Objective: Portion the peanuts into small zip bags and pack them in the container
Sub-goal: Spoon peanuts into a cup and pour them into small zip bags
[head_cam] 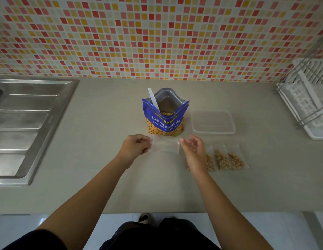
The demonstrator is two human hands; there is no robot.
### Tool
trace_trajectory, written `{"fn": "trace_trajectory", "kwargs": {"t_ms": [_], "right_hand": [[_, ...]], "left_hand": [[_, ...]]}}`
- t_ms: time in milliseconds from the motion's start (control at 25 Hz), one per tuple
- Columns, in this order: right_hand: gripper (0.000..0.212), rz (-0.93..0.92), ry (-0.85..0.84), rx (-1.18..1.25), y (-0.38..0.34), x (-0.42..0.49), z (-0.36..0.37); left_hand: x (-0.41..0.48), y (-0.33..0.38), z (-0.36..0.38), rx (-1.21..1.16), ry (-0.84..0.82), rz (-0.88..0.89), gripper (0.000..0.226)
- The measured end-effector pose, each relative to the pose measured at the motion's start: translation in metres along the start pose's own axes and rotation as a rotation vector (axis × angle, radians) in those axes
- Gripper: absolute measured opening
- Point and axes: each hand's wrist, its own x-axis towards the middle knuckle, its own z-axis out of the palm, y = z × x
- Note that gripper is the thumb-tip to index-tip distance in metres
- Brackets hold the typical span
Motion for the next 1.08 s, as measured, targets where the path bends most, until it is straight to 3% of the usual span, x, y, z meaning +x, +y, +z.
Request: {"fn": "trace_trajectory", "kwargs": {"t_ms": [40,120,200,320,440,560,760,880,960,1080], "right_hand": [[0.033,-0.156,0.015,-0.175,0.000,0.000,-0.003],[0.032,-0.525,-0.108,-0.542,-0.001,-0.001,-0.007],[0.047,-0.663,-0.323,-0.754,-0.006,-0.005,-0.003],[0.078,-0.589,-0.532,-0.857,-0.017,-0.010,0.009],[0.090,-0.547,-0.533,-0.834,-0.020,-0.012,0.018],[0.080,-0.620,-0.458,-0.788,-0.019,-0.012,0.022],[0.056,-0.583,-0.387,-0.591,-0.020,-0.013,0.023],[0.052,-0.518,-0.320,-0.430,-0.023,-0.014,0.018],[0.054,-0.470,-0.312,-0.366,-0.027,-0.014,0.014],[0.055,-0.432,-0.333,-0.328,-0.030,-0.012,0.010]], "left_hand": [[0.000,0.003,-0.002,0.005,-0.001,0.005,0.017],[-0.001,0.008,-0.005,0.037,-0.008,0.021,0.015],[-0.004,0.015,-0.006,0.090,-0.020,0.041,0.012],[-0.010,0.025,-0.001,0.176,-0.035,0.077,0.019],[-0.017,0.030,0.004,0.301,-0.020,0.177,0.033],[-0.019,0.033,0.008,0.451,-0.003,0.273,0.035],[-0.023,0.039,0.007,0.471,0.022,0.300,0.029],[-0.020,0.057,0.002,0.285,0.353,0.462,0.008],[-0.006,0.080,-0.004,0.272,0.517,0.511,0.021],[0.019,0.112,-0.003,0.546,0.412,0.451,0.046]]}}
